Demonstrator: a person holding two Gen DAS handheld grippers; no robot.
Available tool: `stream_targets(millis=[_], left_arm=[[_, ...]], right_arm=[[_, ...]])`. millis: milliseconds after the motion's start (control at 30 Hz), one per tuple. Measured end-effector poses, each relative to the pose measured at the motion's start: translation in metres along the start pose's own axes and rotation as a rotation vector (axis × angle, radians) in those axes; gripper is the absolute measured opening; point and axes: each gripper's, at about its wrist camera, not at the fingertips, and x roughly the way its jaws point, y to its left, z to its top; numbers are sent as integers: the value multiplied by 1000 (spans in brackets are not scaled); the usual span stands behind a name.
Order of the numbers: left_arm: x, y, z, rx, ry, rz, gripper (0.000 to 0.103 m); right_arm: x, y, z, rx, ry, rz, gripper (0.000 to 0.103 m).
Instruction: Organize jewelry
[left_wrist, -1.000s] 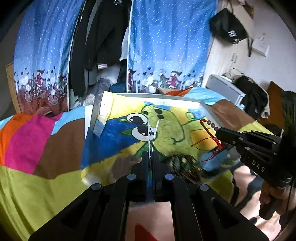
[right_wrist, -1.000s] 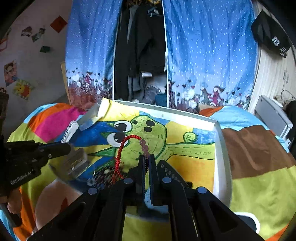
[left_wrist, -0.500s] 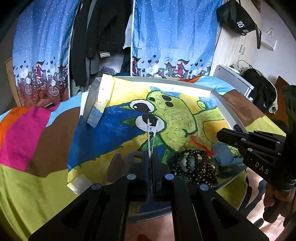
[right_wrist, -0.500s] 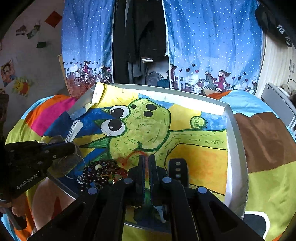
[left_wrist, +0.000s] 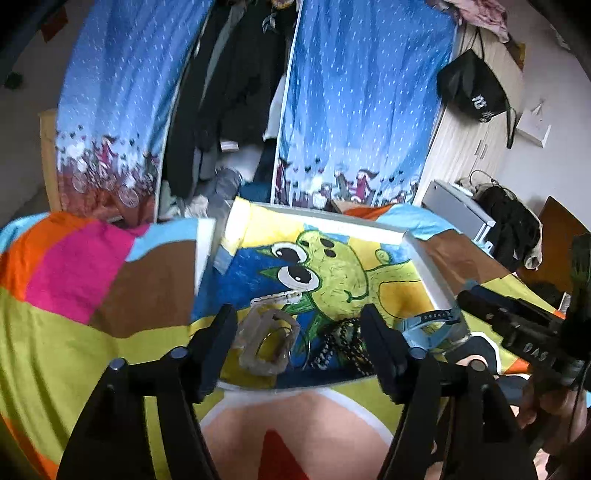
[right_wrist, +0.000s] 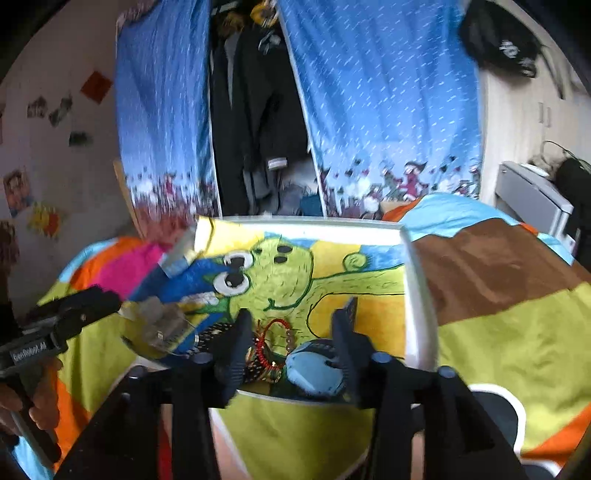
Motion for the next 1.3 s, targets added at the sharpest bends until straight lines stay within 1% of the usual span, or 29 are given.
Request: stream_targets(millis=[33, 67, 100, 267, 300, 367, 467, 533, 600, 700, 833, 967, 1133, 1300], left_arm=[[-10, -3, -1, 4, -16, 3, 81], [-24, -7, -5, 5, -43, 7, 86], [-38, -11, -9, 8, -71, 8, 88], [-96, -35, -36, 45, -134, 27, 88], [-108, -40, -43, 58, -144, 33, 88], [-130, -50, -58, 75, -155, 55, 89], [-158, -60, -78, 71, -151, 62, 89], [-175, -63, -92, 68, -157, 67, 89], [-190, -66, -107, 73, -166, 75, 89], [-211, -67, -131, 72, -171, 93, 89], [-227, -64, -161, 62, -140, 92, 89], [-236, -64, -188, 87, -111, 106, 89], [-240, -64, -208, 97, -94, 108, 89], [-239, -63, -216, 100, -82, 103, 89]], right_arm=[[-15, 0, -2, 11, -28, -4, 60], [-25, 1, -4, 19, -48, -2, 64], [-38, 2, -7, 29, -67, 4, 69], [-98, 12, -29, 52, -142, 37, 83], [-111, 17, -36, 51, -155, 45, 87], [-134, 25, -49, 45, -182, 61, 90], [-165, 37, -69, 18, -218, 77, 94], [-183, 45, -83, 5, -238, 82, 99], [-201, 54, -98, -15, -256, 81, 103], [-219, 67, -120, -50, -260, 75, 103], [-232, 78, -152, -65, -247, 73, 103], [-237, 89, -177, -64, -225, 67, 103], [-238, 93, -193, -36, -221, 52, 103], [-234, 90, -200, -13, -198, 50, 103]])
